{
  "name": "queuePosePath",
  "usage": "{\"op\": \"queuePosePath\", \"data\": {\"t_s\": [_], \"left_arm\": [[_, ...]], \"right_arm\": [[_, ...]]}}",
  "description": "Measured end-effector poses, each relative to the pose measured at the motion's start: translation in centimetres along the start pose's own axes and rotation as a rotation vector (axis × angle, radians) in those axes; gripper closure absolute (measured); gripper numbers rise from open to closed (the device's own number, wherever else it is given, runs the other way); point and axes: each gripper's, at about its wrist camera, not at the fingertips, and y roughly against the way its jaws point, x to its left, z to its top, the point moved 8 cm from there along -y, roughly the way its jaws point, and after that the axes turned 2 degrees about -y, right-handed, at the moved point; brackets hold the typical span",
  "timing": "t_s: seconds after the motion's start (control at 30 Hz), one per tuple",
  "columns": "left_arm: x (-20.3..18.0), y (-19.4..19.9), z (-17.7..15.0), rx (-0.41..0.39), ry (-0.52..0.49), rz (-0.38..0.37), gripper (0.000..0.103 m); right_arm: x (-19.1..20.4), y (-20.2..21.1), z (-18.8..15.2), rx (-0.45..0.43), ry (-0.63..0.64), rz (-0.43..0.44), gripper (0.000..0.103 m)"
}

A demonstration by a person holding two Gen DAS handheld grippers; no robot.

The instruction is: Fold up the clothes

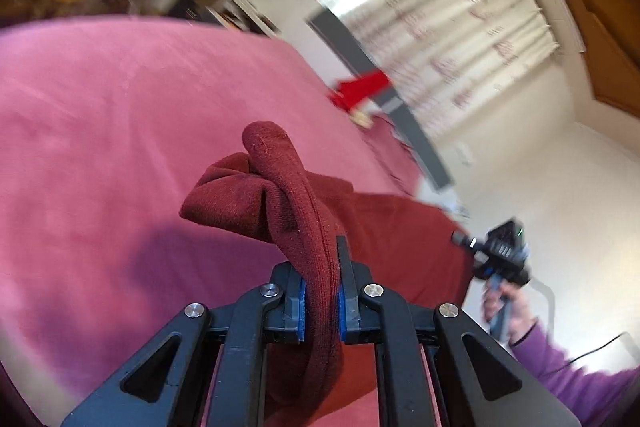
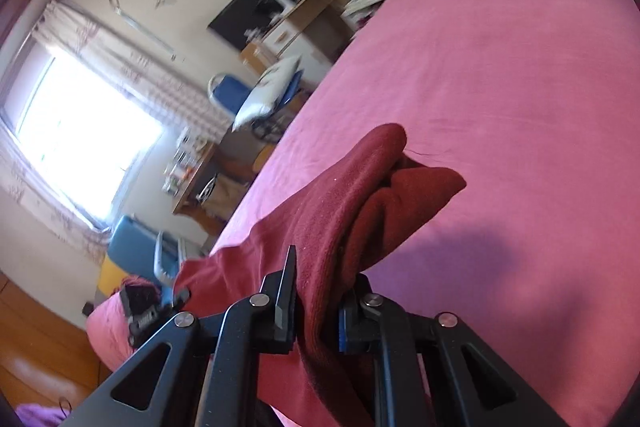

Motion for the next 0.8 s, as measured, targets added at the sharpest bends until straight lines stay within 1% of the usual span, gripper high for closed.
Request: {"op": "queuePosePath", "data": {"t_s": [0.17,0.23,0.33,0.37,0.47,0.53,0.57,0.6,0.63,0.67,0.7,0.77,0.8], "left_arm": [[7.0,3.1,0.9,-0.113,0.030,0.190,0.091],[9.8,3.2,0.7,-0.147,0.049,0.260,0.091],[13.9,2.2,-0.1,-0.168,0.074,0.365,0.091],[15.1,2.0,-0.5,-0.168,0.089,0.392,0.091],[17.8,0.5,-1.4,-0.163,0.122,0.453,0.091],[19.1,-0.4,-1.9,-0.159,0.125,0.485,0.090],[19.5,-0.7,-2.2,-0.153,0.126,0.502,0.085],[20.0,-0.8,-2.8,-0.144,0.129,0.517,0.085],[20.5,-1.1,-3.3,-0.136,0.132,0.527,0.082],[20.8,-1.0,-3.8,-0.140,0.144,0.522,0.079],[21.0,-0.7,-4.1,-0.158,0.167,0.501,0.077],[21.6,0.1,-4.7,-0.193,0.219,0.455,0.069],[22.0,0.6,-5.0,-0.207,0.254,0.427,0.067]], "right_arm": [[3.9,-13.3,3.5,0.110,0.044,-0.008,0.090],[5.1,-19.0,4.1,0.148,0.062,-0.013,0.090],[5.8,-25.5,4.2,0.201,0.060,-0.018,0.090],[5.7,-26.9,4.3,0.211,0.057,-0.026,0.090],[4.4,-28.7,4.7,0.216,0.037,-0.043,0.090],[3.6,-29.9,4.9,0.219,0.024,-0.055,0.090],[3.1,-30.5,5.1,0.220,0.017,-0.061,0.089],[2.7,-31.1,5.2,0.222,0.010,-0.067,0.087],[2.3,-31.7,5.3,0.223,0.004,-0.073,0.081],[1.9,-32.3,5.4,0.225,-0.003,-0.079,0.078],[1.5,-32.9,5.6,0.226,-0.010,-0.085,0.077],[0.6,-34.1,5.8,0.229,-0.023,-0.096,0.076],[0.4,-33.8,6.3,0.217,-0.024,-0.094,0.075]]}}
